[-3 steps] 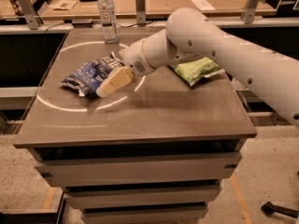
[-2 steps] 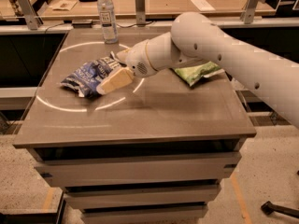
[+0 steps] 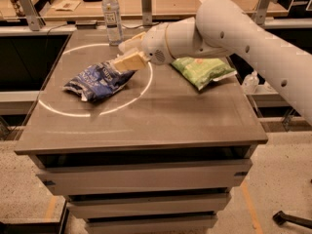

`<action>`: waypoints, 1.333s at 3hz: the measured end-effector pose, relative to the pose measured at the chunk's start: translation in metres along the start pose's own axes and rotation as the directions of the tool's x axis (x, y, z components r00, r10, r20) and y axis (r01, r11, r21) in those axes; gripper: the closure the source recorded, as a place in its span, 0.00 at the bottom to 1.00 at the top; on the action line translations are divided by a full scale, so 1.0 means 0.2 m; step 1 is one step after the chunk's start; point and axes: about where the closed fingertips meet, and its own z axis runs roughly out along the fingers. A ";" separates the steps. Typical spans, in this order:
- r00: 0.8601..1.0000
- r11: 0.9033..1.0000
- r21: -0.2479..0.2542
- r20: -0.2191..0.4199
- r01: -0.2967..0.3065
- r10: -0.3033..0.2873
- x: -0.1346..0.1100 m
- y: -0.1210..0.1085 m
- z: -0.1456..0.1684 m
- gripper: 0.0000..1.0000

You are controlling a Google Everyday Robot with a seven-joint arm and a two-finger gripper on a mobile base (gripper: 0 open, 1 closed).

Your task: Move blue chip bag near blue plastic bottle

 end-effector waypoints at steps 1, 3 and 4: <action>0.998 0.999 -0.029 -0.056 0.040 -0.042 -0.02 -0.02 -0.02 0.16; 0.985 0.996 -0.092 -0.174 0.003 -0.019 0.14 0.02 0.06 0.00; 0.980 0.993 -0.118 -0.197 -0.010 -0.013 0.18 0.04 0.12 0.00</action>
Offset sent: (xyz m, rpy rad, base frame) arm 0.0048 -0.0066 -0.0387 -0.2131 0.1000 0.0342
